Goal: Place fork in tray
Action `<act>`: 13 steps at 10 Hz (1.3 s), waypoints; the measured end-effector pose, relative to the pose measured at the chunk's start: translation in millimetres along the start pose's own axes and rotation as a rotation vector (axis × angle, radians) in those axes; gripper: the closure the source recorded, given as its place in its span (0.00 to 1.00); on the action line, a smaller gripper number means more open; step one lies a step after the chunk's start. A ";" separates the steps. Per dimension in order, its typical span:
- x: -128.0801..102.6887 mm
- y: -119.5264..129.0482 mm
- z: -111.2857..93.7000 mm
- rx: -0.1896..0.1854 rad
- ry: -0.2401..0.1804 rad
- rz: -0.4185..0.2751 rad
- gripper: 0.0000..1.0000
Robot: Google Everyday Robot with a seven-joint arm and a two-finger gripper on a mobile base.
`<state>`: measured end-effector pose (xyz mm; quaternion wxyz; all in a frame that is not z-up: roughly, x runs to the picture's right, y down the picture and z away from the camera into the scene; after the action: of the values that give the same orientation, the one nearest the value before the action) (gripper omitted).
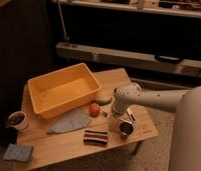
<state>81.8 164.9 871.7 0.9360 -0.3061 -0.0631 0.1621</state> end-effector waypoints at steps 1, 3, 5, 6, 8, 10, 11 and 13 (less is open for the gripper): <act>1.7 -0.8 3.2 -0.005 0.005 0.005 0.39; 3.5 -1.3 9.8 -0.017 0.013 0.014 0.58; 3.7 -2.3 7.9 -0.016 0.014 0.017 0.78; 3.6 -1.0 5.9 -0.020 0.017 0.013 0.86; 6.4 -0.8 5.1 -0.022 0.023 0.015 0.88; 14.9 -6.4 5.0 -0.015 0.029 0.030 0.88; 19.8 -8.7 4.1 -0.010 0.036 0.032 0.88; 21.8 -12.9 1.6 -0.001 0.046 0.034 0.88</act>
<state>105.4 163.5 881.0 0.9341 -0.3113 -0.0363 0.1709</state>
